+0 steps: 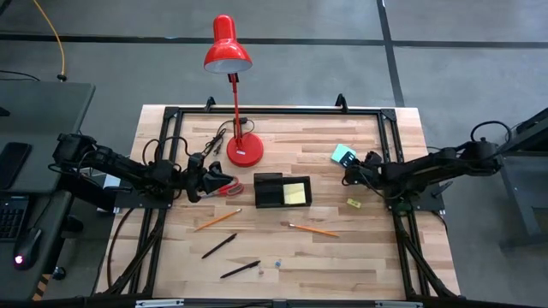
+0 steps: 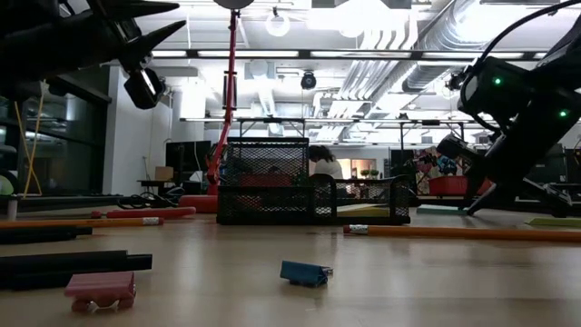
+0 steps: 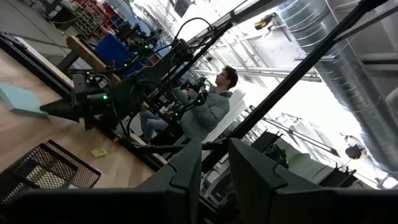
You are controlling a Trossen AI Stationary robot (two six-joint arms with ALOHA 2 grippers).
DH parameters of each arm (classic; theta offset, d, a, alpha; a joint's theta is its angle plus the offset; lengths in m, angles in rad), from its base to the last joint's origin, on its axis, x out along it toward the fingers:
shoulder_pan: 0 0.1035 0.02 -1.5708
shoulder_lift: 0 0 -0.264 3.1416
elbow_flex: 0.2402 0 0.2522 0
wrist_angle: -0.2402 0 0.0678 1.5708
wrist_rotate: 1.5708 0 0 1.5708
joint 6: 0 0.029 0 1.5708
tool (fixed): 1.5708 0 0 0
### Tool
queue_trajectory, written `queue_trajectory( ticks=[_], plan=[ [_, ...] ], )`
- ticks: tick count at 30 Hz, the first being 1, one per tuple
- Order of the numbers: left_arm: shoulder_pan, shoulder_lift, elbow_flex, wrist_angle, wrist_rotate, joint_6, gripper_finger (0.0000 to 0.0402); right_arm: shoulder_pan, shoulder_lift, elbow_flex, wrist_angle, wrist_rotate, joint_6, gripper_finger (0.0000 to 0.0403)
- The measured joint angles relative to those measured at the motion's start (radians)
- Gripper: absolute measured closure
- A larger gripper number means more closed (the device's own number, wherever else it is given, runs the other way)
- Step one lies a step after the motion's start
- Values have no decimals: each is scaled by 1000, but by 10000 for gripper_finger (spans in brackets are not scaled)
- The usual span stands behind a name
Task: Pick and place office supplies into organizer
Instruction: Put the blue sticky notes into the black desk organizer
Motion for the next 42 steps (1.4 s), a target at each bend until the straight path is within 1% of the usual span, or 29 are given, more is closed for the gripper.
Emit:
queue_trajectory(
  ticks=[4,8,15,19,26,34,38,42],
  plan=[
    [0,0,0,-17,-1,-7,327,-3,0,0,1,-4,-7,401],
    [0,0,0,-51,-6,-15,327,-5,-16,28,-61,-11,2,402],
    [0,0,0,-52,-12,-17,327,11,-34,53,-68,-21,-35,403],
    [0,0,0,-52,-5,-19,327,42,-34,81,-72,4,-45,402],
    [0,0,0,-52,6,-19,327,63,-36,157,-87,96,-113,402],
    [0,0,0,-53,14,-18,328,63,-37,260,-97,145,-224,402],
    [0,0,0,-53,18,-17,328,63,-38,322,-129,164,-279,402],
    [0,0,0,-53,18,-17,328,63,-38,383,-131,165,-355,402]
  ],
)
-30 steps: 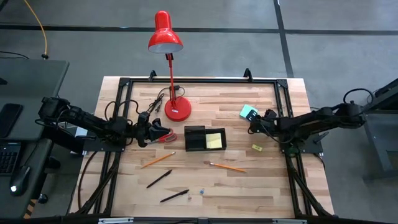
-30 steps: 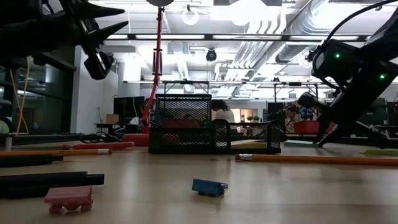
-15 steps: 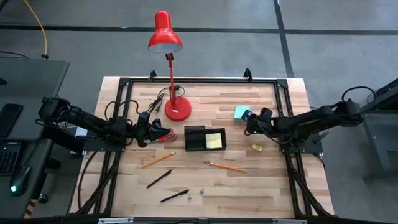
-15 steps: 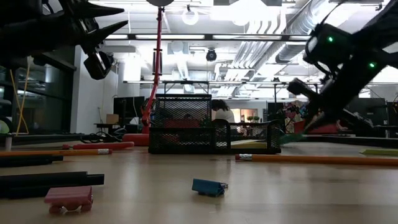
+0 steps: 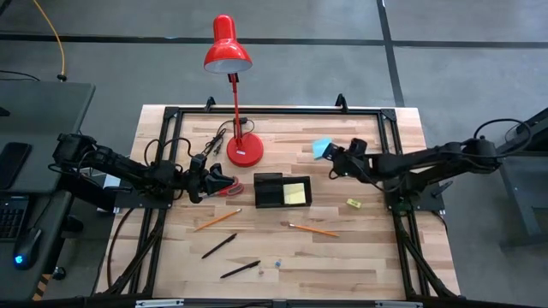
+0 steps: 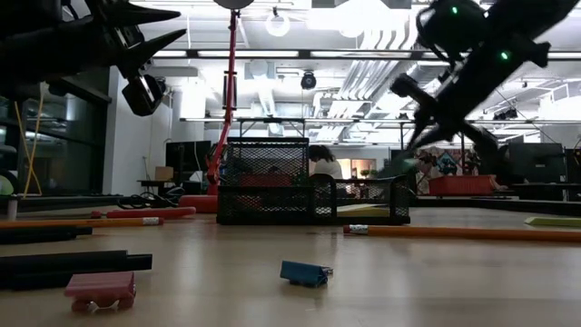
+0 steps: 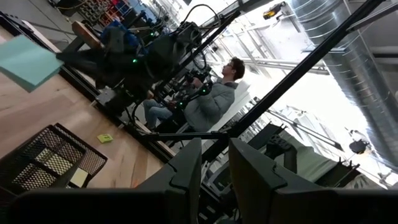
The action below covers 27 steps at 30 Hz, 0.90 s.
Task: Pick and place office supplies into organizer
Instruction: Put the blue sticky notes into the black desk organizer
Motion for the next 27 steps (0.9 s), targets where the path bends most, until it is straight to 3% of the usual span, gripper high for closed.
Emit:
queue_trajectory(
  ticks=[9,20,27],
  plan=[
    [0,0,0,0,-1,1,328,84,-1,142,-80,10,-57,402],
    [0,0,0,1,2,0,328,292,3,227,-117,150,85,403],
    [0,0,0,5,29,-4,327,423,80,228,-77,229,251,403]
  ],
)
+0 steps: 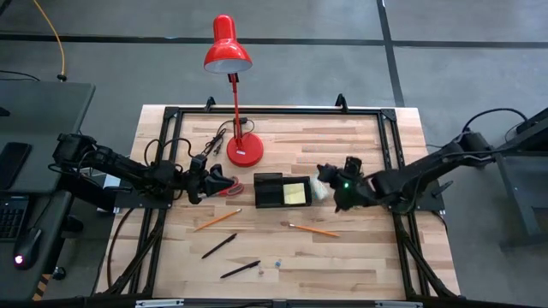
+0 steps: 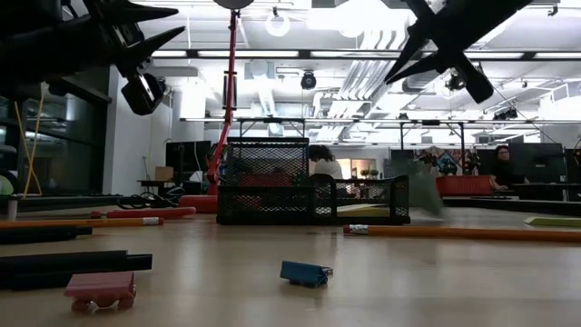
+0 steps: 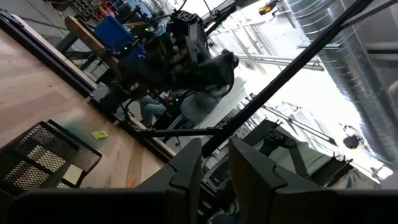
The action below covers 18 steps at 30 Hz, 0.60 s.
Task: Pick and place office supplies into organizer
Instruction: Put the blue sticky notes into the black desk organizer
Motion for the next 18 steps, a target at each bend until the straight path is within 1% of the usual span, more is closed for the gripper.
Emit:
queue_trajectory(
  ticks=[2,4,7,9,14,16,18],
  plan=[
    [0,0,0,-2,9,-3,327,31,34,11,18,41,35,403],
    [0,0,0,4,20,-7,327,53,64,39,-19,65,68,403],
    [0,0,0,3,31,-22,327,60,95,88,-132,63,127,403],
    [0,0,0,3,38,-23,327,60,104,123,-243,36,169,403],
    [0,0,0,-6,39,-22,327,60,105,229,-584,-135,225,403],
    [0,0,0,-6,40,-22,327,60,104,272,-676,-210,173,403],
    [0,0,0,-6,42,-22,327,45,104,286,-734,-342,114,400]
  ],
)
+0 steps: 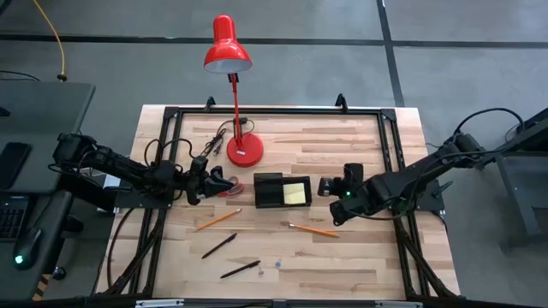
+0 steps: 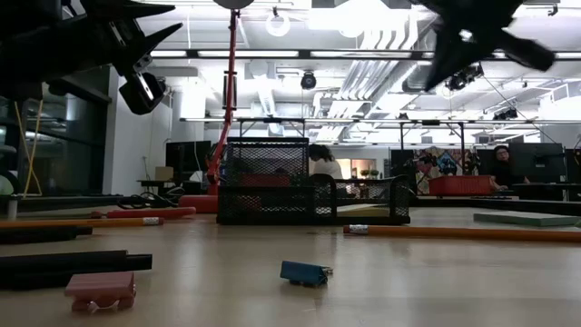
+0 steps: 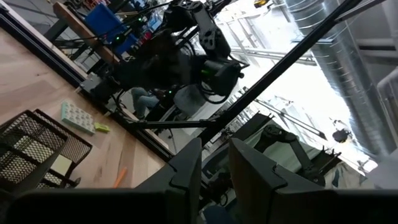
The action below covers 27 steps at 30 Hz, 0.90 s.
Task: Pick and place office supplies into organizer
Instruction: Put the blue sticky notes into the black desk organizer
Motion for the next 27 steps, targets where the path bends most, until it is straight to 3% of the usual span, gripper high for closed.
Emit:
queue_trajectory(
  ticks=[5,12,16,22,27],
  plan=[
    [0,0,0,-2,0,7,327,-23,6,-26,-29,-321,-112,346],
    [0,0,0,-23,4,8,328,-46,34,-34,-109,-464,-242,202],
    [0,0,0,-42,6,0,328,-65,85,-35,-164,-512,-328,145],
    [0,0,0,-56,41,-41,328,-89,193,-35,-81,-603,-451,133],
    [0,0,0,-61,41,-77,328,-95,273,-35,-84,-553,-457,139]
  ],
)
